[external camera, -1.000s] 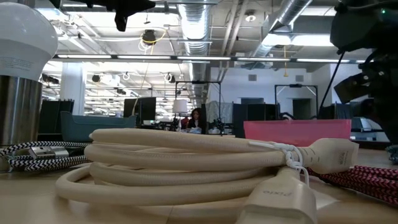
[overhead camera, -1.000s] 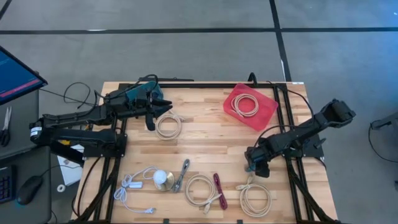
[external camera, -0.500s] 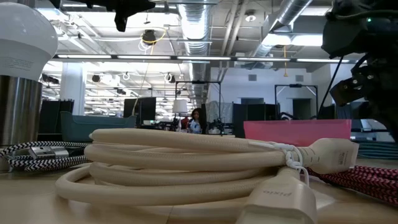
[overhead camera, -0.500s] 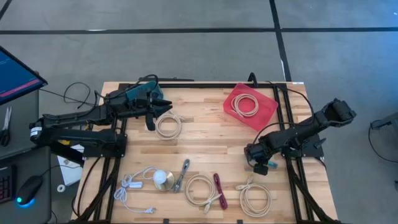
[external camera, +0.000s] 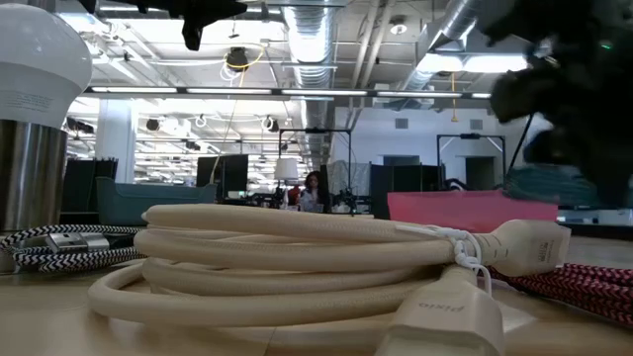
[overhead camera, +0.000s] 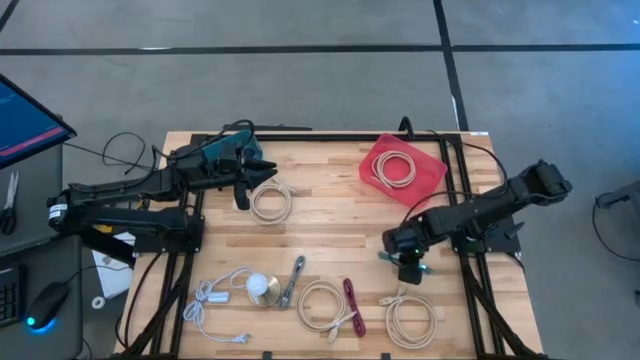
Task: Pick & Place USB Port
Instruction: Put the blue black charger cable into blue bin
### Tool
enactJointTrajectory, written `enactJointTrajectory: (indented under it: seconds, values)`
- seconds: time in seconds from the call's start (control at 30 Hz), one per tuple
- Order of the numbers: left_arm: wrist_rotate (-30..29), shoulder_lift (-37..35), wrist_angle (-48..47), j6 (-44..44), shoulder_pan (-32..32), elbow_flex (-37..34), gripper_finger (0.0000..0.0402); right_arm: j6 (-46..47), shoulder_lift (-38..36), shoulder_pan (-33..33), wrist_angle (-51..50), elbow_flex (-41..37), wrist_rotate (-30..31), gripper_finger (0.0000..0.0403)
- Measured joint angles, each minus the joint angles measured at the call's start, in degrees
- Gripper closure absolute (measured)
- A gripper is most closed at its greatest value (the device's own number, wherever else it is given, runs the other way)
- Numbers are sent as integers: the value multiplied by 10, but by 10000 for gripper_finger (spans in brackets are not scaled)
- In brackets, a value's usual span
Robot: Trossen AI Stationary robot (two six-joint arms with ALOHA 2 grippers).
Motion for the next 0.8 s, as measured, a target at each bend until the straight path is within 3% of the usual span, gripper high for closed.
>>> enactJointTrajectory:
  seconds: [0.2,0.5,0.8]
  values:
    - [0,0,1,0,0,0,309,-28,0,-59,21,69,57,397]
    - [0,0,8,0,0,0,309,-72,0,-148,137,181,148,397]
    - [0,1,17,-29,0,0,309,-116,1,-201,217,204,165,397]
